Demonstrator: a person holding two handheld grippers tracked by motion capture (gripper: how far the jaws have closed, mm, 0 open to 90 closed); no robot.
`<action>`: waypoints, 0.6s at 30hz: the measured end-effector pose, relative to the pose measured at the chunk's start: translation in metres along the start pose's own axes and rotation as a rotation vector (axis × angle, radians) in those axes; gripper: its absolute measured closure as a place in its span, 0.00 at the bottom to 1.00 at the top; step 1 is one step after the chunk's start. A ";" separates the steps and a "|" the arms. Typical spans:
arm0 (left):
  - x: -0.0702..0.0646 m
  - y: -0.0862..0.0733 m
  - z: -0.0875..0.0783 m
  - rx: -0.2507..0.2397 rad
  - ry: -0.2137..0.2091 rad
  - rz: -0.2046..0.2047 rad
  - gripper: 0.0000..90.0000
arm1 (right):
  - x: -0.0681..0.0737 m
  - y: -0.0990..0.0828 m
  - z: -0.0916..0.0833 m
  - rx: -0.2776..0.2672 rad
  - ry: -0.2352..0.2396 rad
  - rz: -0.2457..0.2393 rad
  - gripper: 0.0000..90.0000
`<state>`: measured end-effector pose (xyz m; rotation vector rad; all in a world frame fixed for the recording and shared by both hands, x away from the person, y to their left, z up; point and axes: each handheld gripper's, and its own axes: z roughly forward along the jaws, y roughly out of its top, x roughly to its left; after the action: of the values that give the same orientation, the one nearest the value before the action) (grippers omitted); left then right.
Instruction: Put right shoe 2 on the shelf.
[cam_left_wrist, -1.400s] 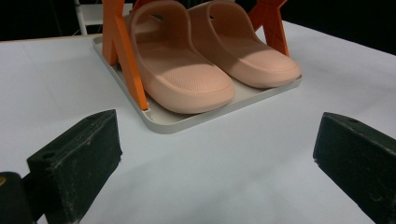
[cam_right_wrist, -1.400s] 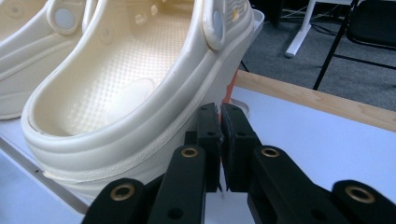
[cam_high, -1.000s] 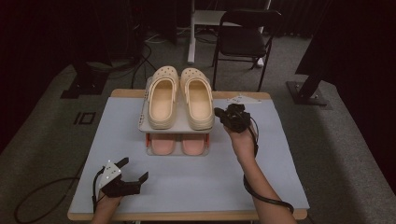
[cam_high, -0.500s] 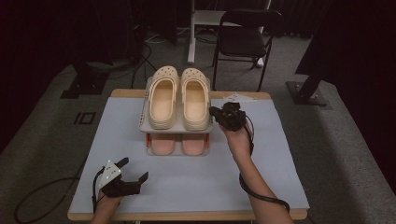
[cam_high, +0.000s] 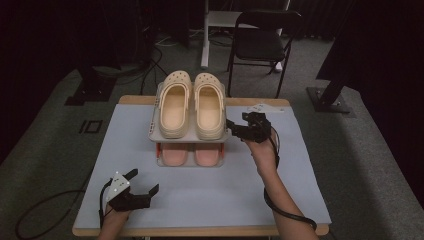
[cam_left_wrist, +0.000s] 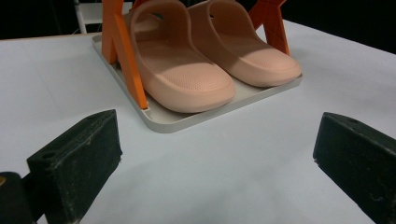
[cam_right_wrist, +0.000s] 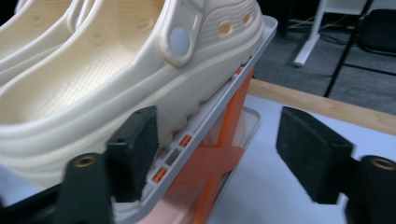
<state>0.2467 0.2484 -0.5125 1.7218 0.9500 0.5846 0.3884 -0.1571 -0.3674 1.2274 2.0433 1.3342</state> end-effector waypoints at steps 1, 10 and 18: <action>0.000 0.000 0.000 0.000 0.000 0.000 0.01 | 0.000 0.000 0.000 0.000 0.000 0.000 0.31; 0.000 0.000 -0.001 -0.001 0.001 -0.003 0.01 | -0.018 -0.016 -0.007 -0.003 -0.004 0.027 0.23; -0.001 -0.001 0.000 -0.001 -0.004 -0.006 0.01 | -0.031 -0.031 -0.010 -0.007 -0.035 0.019 0.20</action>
<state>0.2462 0.2480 -0.5130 1.7183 0.9515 0.5773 0.3830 -0.1930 -0.3940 1.2611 2.0065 1.3173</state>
